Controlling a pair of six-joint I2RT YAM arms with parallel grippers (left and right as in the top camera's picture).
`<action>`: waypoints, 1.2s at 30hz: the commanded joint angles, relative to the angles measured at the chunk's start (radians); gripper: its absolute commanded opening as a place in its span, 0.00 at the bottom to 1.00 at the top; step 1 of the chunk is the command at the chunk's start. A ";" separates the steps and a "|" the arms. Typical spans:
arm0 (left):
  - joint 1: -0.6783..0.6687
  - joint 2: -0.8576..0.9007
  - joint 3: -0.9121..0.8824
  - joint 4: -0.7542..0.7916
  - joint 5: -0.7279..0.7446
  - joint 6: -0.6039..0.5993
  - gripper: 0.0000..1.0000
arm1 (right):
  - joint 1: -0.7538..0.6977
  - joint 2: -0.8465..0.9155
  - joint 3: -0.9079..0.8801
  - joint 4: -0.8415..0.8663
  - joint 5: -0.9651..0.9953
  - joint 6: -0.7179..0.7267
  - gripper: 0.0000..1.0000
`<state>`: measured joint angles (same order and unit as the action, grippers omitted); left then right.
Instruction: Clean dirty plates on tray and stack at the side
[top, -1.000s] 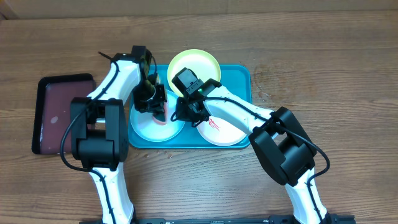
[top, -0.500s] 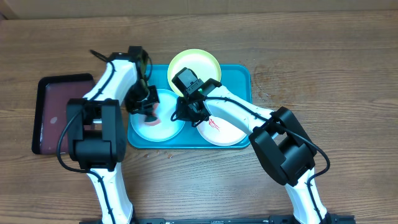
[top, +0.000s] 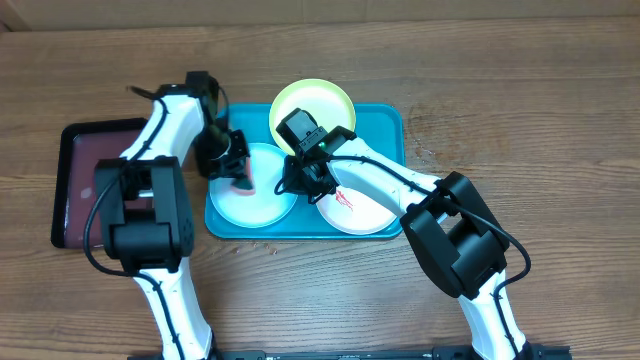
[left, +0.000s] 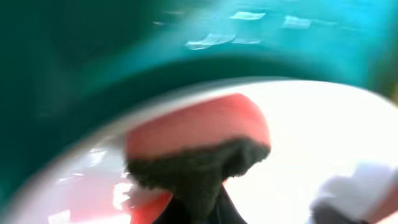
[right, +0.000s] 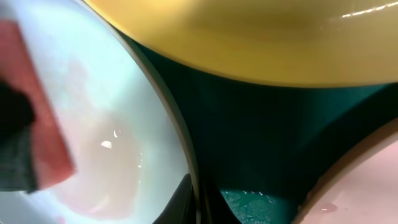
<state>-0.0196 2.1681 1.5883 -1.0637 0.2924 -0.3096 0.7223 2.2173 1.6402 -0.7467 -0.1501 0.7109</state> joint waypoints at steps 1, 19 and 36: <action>-0.063 0.031 -0.016 0.014 0.126 0.043 0.04 | 0.000 0.035 0.003 0.005 0.032 -0.003 0.04; -0.079 0.031 -0.138 -0.086 -0.204 -0.008 0.04 | 0.000 0.035 0.003 0.010 0.026 -0.003 0.04; -0.062 0.030 -0.019 0.029 -0.298 -0.115 0.04 | 0.000 0.035 0.003 0.010 0.026 -0.003 0.04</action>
<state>-0.0769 2.1658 1.5845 -1.1336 -0.0761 -0.4168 0.7223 2.2181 1.6402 -0.7330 -0.1486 0.7120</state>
